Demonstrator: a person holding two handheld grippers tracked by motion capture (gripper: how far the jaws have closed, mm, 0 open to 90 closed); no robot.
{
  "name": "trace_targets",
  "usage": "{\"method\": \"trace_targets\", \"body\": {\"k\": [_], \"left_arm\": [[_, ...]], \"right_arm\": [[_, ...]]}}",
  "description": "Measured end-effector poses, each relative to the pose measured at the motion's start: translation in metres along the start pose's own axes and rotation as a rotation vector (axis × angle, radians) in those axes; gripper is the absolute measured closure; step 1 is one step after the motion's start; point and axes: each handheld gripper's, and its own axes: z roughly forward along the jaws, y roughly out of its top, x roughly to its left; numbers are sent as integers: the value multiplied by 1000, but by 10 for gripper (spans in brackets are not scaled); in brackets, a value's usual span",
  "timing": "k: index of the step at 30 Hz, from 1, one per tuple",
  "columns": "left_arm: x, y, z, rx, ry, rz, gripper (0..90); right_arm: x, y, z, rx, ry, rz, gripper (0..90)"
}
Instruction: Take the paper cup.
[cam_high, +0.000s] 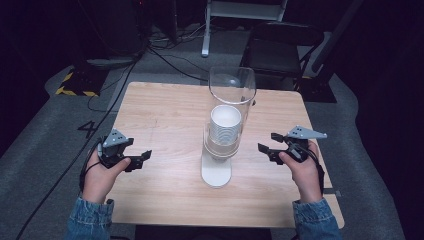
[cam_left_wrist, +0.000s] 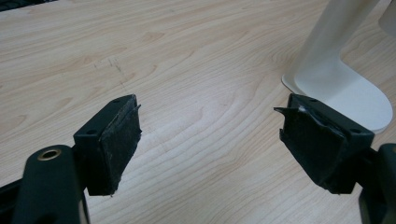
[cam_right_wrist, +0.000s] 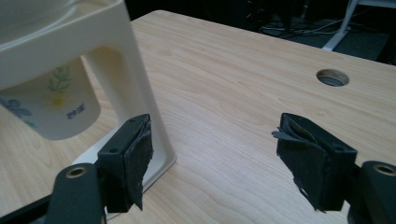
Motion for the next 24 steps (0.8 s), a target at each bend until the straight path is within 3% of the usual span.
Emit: {"method": "trace_targets", "body": {"k": [1, 7, 14, 19, 20, 24], "left_arm": [[0, 0, 0, 0, -1, 1, 199], [-1, 0, 0, 4, -5, 2, 199], [-1, 0, 1, 5, -6, 10, 199], [-1, 0, 2, 11, -11, 5, 197], [-1, 0, 2, 11, -10, 5, 196], [-2, -1, 2, 9, -14, 4, 196]], "right_arm": [[4, 1, 2, 1, 14, -18, 274], [18, 4, 8, 3, 96, -25, 265], [42, 7, 18, 30, 186, -88, 243], [55, 8, 25, 21, 238, -100, 215], [60, 7, 29, 14, 268, -100, 205], [67, 7, 33, -1, 289, -116, 179]]}}
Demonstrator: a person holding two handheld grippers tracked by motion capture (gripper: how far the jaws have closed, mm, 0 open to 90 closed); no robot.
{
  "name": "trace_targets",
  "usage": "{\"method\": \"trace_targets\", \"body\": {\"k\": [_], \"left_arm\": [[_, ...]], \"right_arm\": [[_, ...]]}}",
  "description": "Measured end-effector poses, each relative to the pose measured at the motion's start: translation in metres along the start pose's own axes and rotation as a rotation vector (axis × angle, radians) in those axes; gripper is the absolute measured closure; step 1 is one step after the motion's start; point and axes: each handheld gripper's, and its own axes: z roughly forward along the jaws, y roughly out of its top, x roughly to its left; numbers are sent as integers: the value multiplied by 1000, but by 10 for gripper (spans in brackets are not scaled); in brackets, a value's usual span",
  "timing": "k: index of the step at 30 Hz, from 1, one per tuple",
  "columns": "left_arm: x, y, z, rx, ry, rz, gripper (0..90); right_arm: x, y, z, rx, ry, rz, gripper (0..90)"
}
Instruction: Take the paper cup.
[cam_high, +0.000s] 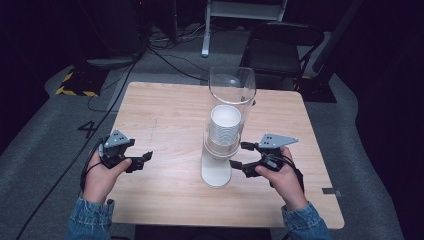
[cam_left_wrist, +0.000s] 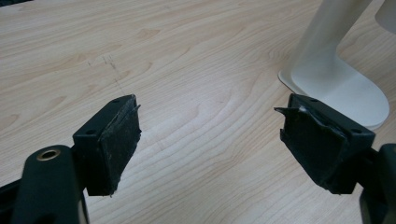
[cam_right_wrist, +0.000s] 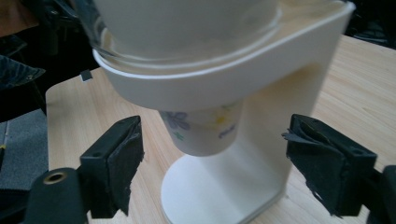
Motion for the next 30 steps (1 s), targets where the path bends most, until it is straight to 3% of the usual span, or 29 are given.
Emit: {"method": "trace_targets", "body": {"k": [6, 18, 30], "left_arm": [[-1, -1, 0, 7, -6, 3, 195], [1, -11, -5, 21, 9, -10, 196], [2, -14, -8, 24, 13, -17, 199]], "right_arm": [[6, -2, 15, -31, -2, 15, 165], [13, -5, 46, -106, -19, -4, 183], [15, -6, 51, -164, -80, -43, 285]]}}
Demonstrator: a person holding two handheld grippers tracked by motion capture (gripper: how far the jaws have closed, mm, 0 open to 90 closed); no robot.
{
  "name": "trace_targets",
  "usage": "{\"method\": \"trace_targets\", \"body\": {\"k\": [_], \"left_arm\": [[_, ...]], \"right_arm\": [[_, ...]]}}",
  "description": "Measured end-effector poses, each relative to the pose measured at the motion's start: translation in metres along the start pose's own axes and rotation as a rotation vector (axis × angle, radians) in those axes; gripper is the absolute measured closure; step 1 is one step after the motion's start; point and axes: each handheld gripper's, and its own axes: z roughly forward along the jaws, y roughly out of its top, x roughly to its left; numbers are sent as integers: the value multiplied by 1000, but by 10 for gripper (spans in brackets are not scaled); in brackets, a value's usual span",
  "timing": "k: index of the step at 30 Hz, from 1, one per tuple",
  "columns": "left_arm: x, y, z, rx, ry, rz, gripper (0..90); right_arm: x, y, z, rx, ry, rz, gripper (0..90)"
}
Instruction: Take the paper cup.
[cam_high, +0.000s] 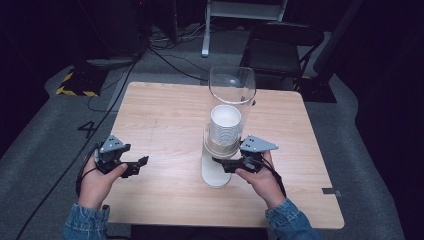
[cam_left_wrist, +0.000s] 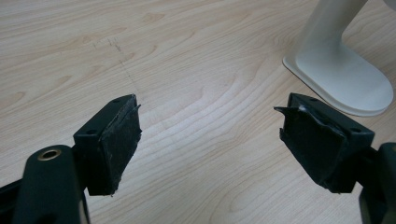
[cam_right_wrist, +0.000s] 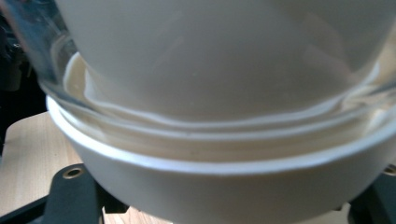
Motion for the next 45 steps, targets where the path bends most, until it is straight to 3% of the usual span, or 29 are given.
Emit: {"method": "trace_targets", "body": {"k": [15, 45], "left_arm": [[0, -1, 1, 1, -6, -8, 199], [-2, 1, 7, 7, -20, 2, 200]], "right_arm": [[1, -1, 0, 13, -12, -18, 300], [2, -8, -1, 12, -17, -8, 311]]}}
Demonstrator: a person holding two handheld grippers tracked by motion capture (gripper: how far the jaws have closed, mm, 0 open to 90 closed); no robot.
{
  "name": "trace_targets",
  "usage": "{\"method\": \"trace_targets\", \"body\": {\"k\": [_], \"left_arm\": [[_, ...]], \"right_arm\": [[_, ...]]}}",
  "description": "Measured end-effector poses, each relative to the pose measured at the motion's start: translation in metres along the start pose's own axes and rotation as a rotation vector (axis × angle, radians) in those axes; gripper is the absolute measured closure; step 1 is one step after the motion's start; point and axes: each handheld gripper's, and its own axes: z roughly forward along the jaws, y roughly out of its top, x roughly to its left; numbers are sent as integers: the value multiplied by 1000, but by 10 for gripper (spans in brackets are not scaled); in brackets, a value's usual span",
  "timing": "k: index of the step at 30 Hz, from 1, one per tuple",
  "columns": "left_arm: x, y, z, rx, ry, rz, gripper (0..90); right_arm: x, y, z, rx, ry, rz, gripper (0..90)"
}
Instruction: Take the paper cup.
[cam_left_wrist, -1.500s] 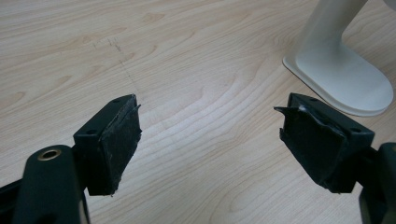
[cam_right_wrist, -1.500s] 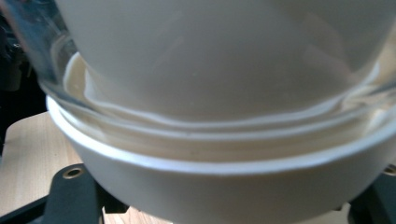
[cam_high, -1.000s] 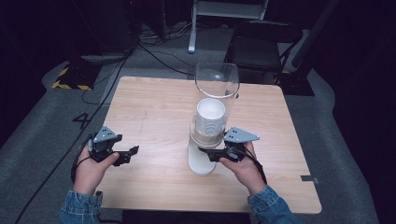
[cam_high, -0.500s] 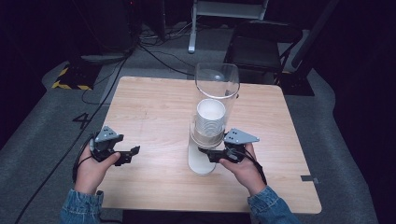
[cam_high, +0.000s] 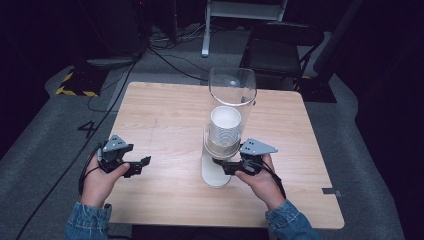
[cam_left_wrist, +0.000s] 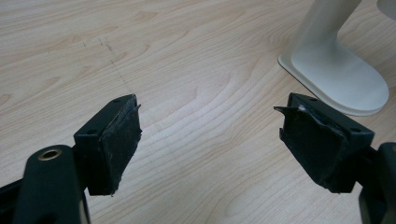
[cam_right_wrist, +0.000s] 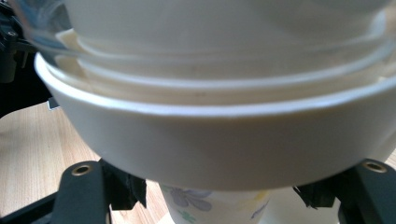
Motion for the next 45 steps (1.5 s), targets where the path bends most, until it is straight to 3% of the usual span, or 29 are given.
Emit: {"method": "trace_targets", "body": {"k": [12, 17, 40, 41, 43, 45], "left_arm": [[1, 0, 1, 5, -2, 4, 201], [0, 0, 1, 0, -2, -6, 201], [0, -1, 1, 0, -10, -4, 202], [0, 0, 1, 2, -11, -2, 202], [0, -1, 1, -1, -10, -4, 202], [1, 0, 1, -3, -10, -4, 202]], "right_arm": [[-2, -2, 2, -15, -9, -37, 314], [-2, -4, 3, -14, -23, -74, 312], [4, -4, 2, 8, -31, 9, 314], [4, -5, 3, 30, -22, 30, 321], [3, -11, 7, 100, -34, 17, 339], [3, -22, 13, 134, -39, 5, 337]]}}
